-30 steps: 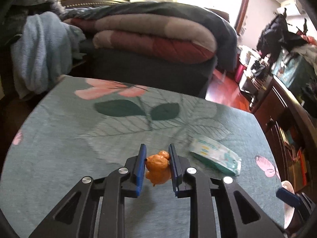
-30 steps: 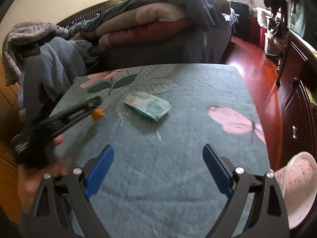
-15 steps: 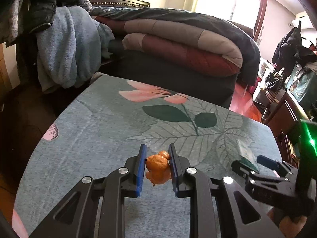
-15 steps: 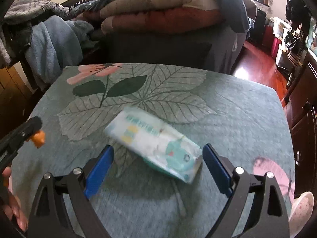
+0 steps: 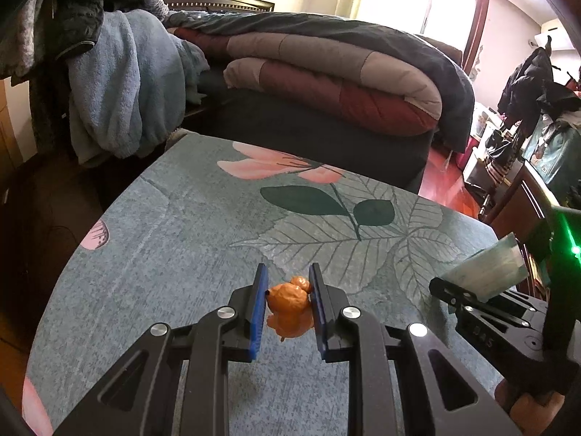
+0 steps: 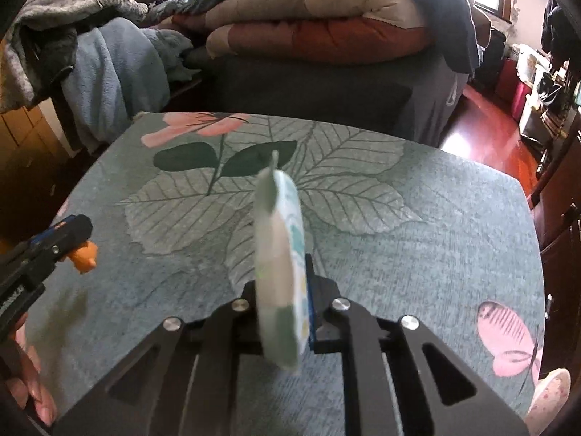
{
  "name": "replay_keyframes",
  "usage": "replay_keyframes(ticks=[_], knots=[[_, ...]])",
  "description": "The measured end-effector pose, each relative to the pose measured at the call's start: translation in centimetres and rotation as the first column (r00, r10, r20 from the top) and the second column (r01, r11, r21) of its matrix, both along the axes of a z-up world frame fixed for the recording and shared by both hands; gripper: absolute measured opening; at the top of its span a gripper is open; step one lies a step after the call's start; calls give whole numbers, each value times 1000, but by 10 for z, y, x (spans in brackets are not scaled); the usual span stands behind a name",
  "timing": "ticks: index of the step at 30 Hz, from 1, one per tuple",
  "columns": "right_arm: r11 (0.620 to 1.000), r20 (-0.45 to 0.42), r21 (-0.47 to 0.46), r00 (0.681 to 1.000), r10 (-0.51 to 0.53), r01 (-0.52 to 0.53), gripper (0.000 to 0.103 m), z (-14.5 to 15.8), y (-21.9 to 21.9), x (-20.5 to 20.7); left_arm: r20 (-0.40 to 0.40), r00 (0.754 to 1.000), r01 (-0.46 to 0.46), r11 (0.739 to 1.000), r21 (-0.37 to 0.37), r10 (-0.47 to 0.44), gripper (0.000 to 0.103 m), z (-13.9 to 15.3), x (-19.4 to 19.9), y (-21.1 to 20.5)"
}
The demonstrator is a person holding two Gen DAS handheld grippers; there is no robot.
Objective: Collect trash
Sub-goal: 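Grasp the green-and-white wipes pack with the right tool, then carry the figurine and wipes pack over the pink basin and open both tools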
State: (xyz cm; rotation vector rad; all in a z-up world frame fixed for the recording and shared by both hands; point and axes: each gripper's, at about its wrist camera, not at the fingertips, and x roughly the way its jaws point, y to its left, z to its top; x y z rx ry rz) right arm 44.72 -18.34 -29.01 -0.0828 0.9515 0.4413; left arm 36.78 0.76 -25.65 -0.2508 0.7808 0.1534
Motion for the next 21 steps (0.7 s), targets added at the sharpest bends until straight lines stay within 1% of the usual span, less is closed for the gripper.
replay_keyframes(ticks=[6,15,21], knots=[[993,-37,120,999,11,-6,14,13,-17,-24,12,1000,5,1000,-3,-5,23,6,-6,-6],[985,-24,172,1000,-20,24,14,29,-43,-76,36,998,59,998,-5,-58,23,21,-24,-37],[978,-24,191,996,-80,84,14,36,-75,-108,50,992,118,993,-1,-118,23,31,-40,-70]])
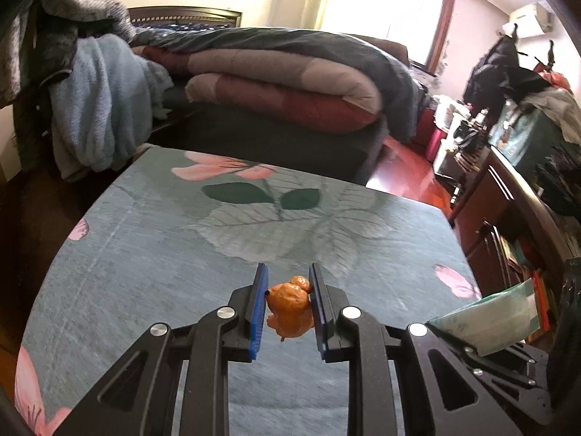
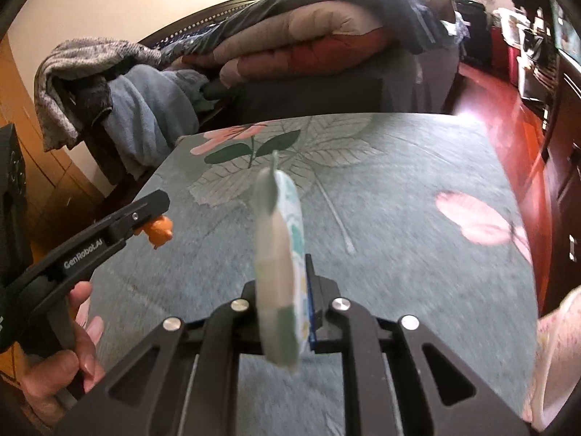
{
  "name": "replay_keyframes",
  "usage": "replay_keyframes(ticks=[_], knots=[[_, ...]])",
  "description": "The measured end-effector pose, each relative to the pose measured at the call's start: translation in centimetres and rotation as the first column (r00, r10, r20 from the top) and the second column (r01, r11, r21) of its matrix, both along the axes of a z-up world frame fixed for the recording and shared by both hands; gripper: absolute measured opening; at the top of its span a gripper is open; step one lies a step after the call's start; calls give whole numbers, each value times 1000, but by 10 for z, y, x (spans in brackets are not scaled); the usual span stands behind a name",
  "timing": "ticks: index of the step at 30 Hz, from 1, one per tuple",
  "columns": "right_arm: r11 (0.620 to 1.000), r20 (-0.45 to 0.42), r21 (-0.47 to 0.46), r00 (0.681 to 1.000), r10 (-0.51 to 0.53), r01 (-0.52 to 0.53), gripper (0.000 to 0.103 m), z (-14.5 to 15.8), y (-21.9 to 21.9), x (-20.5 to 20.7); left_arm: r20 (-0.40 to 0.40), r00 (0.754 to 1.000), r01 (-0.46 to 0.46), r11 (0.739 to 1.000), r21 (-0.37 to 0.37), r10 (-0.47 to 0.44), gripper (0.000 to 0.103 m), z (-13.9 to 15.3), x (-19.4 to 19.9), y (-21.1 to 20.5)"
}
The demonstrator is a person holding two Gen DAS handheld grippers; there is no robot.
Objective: Collect trash
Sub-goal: 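Carry the figurine and wipes pack over the pink basin and open both tools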
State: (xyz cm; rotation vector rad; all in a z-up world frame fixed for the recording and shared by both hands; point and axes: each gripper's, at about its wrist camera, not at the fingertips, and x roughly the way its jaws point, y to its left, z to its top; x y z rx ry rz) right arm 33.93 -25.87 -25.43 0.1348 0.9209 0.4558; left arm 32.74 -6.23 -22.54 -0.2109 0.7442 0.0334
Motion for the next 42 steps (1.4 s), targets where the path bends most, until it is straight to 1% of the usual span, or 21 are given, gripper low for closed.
replay_keyframes(ticks=[5,9,14,18,23,24,29,31,32,33,35,38,42], knots=[[997,-2,8,997,-77,77,14,2,-38,-25,15,997,73,997,6,-73,23,10,-9,-35],[990,9,4,990,-139,139,14,5,-72,-46,24,990,140,990,14,-141,23,15,-15,-69],[978,19,11,978,-207,207,14,8,-113,-71,36,975,217,976,18,-218,23,22,-21,-110],[964,24,20,964,-265,264,14,9,-148,-89,41,957,285,958,21,-286,23,26,-24,-146],[935,23,27,935,-354,354,15,7,-198,-108,51,923,380,924,27,-381,23,29,-28,-195],[928,21,29,928,-372,372,15,6,-207,-111,49,911,408,913,27,-409,23,28,-29,-209],[894,19,27,894,-447,446,15,3,-248,-128,42,870,490,871,33,-491,23,26,-31,-254],[880,21,21,880,-475,475,15,2,-262,-134,40,849,526,850,33,-527,23,25,-33,-274],[874,22,19,873,-486,486,15,2,-268,-136,40,843,536,844,33,-537,23,24,-33,-280],[867,21,18,867,-497,497,15,1,-275,-138,41,830,555,831,34,-556,23,24,-34,-291],[853,19,16,853,-522,522,15,-1,-290,-143,41,815,576,816,40,-577,23,23,-34,-303],[830,12,8,830,-558,558,15,-6,-310,-146,44,784,617,785,45,-619,23,22,-34,-328],[797,-2,-6,797,-603,603,15,-17,-331,-148,27,746,665,746,29,-665,23,13,-32,-355]])
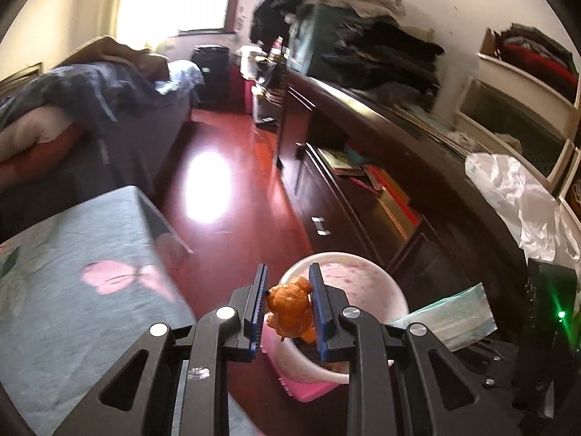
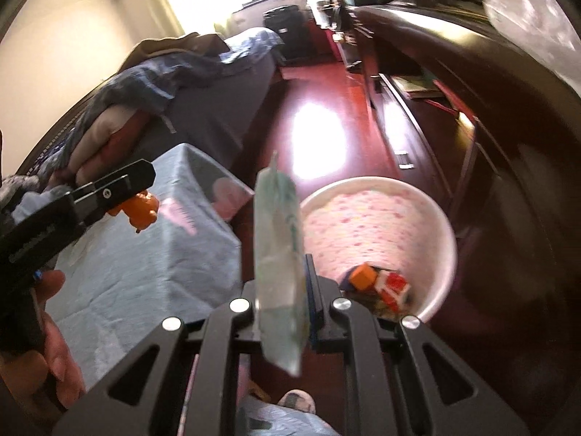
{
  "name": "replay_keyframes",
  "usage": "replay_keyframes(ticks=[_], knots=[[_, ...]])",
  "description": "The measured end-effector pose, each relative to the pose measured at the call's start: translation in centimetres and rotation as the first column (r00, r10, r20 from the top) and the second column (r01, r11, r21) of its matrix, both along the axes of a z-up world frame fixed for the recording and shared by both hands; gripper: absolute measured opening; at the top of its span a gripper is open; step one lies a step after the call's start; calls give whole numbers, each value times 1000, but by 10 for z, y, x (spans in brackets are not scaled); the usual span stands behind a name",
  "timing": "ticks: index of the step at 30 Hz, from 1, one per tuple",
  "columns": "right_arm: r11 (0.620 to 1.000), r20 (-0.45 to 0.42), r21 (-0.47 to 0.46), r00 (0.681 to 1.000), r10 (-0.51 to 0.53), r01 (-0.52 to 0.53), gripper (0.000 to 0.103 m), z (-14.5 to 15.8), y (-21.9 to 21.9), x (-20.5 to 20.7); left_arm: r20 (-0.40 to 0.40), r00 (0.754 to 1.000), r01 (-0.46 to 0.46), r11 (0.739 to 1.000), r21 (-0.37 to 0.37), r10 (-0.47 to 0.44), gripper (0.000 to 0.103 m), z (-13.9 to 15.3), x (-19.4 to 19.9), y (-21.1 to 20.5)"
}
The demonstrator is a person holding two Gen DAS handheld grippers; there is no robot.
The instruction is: Collect trash
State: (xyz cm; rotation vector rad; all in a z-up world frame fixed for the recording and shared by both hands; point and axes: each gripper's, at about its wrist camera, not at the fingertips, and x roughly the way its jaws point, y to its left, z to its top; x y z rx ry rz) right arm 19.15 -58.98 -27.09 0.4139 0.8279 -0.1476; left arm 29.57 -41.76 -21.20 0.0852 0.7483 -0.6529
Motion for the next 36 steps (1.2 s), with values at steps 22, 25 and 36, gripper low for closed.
replay_keyframes(ticks=[22,25,36], knots=[[992,-101,-56,988,-120,114,38,-64,-57,39,-130,983,130,992,4,-128,69,-62,44,-85],[990,-106,-63,986,-129,123,44,-67,-58,40,-126,986,108,994,-7,-108,78,-62,48,-84],[989,-128,-68,982,-136,128,70,-72,-49,32,-114,991,74,997,18,-71,97,-61,50,-78]])
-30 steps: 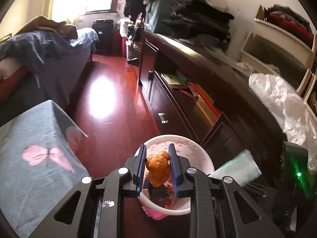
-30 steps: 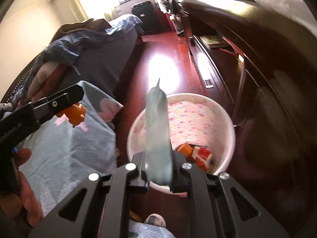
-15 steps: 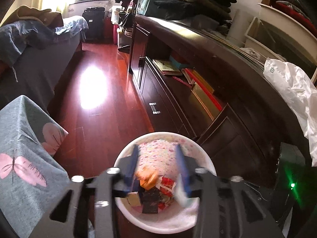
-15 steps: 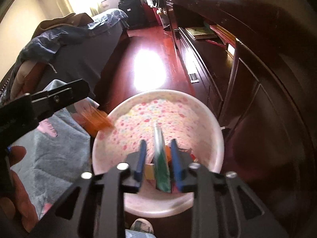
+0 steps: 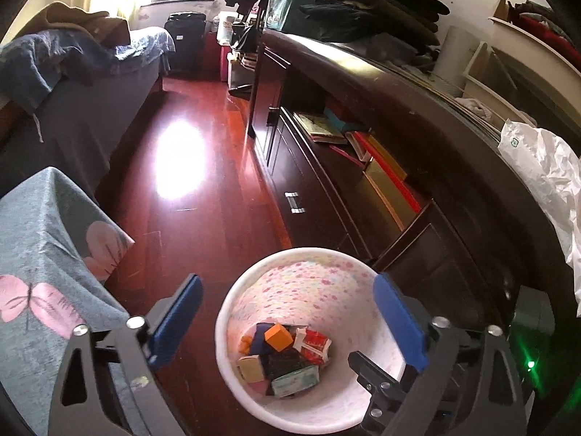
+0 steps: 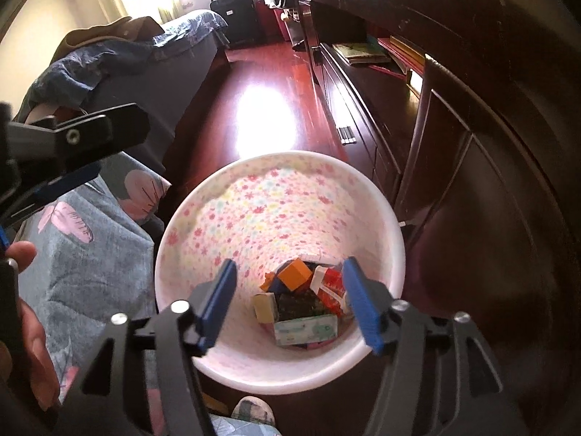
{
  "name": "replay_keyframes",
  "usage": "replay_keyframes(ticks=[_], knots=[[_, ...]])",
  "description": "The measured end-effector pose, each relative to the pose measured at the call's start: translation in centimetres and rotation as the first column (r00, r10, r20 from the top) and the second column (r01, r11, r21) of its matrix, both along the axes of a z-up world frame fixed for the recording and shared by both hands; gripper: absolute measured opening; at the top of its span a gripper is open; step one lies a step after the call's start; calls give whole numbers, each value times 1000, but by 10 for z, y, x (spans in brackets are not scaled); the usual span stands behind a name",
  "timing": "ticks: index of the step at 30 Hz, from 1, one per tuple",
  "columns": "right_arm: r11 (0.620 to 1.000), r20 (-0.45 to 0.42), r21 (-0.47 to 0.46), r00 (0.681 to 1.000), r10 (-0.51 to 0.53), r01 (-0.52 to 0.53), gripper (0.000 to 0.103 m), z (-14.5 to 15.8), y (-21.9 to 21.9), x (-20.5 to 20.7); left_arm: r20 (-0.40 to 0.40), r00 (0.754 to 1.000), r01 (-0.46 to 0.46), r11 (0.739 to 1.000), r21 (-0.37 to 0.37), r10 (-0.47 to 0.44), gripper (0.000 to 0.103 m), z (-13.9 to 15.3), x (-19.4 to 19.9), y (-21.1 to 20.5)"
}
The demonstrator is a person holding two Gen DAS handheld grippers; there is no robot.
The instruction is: Collect trash
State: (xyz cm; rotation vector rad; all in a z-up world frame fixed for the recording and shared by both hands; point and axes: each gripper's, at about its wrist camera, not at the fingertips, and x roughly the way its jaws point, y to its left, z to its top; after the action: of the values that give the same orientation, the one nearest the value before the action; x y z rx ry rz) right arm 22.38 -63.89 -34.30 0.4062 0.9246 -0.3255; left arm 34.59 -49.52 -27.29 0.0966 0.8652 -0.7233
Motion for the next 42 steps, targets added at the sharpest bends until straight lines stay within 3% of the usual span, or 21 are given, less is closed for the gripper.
replay_keyframes(ticks=[3,11,17,25,30,35,42], knots=[[1000,5,10,1000,-12,12,83,6,5,-4,40,999,-18,999,27,17,99,7,-5,8],[1000,17,-21,1000,9,-9,95,38,44,-14,128,984,-133,990,52,125,99,44,-15,68],[989,73,-102,991,110,-103,100,78,113,-22,193,944,-278,960,22,268,99,81,-30,146],[955,146,-182,953,264,-236,100,126,208,-35,270,846,-474,880,-12,460,99,120,-67,254],[938,207,-216,927,314,-269,100,156,255,-53,306,763,-577,813,-75,570,99,145,-101,317],[920,277,-246,888,368,-304,100,190,297,-75,339,690,-645,756,-116,640,99,164,-139,369],[892,366,-339,832,418,-299,100,238,349,-115,386,614,-696,703,-147,689,99,186,-193,420]])
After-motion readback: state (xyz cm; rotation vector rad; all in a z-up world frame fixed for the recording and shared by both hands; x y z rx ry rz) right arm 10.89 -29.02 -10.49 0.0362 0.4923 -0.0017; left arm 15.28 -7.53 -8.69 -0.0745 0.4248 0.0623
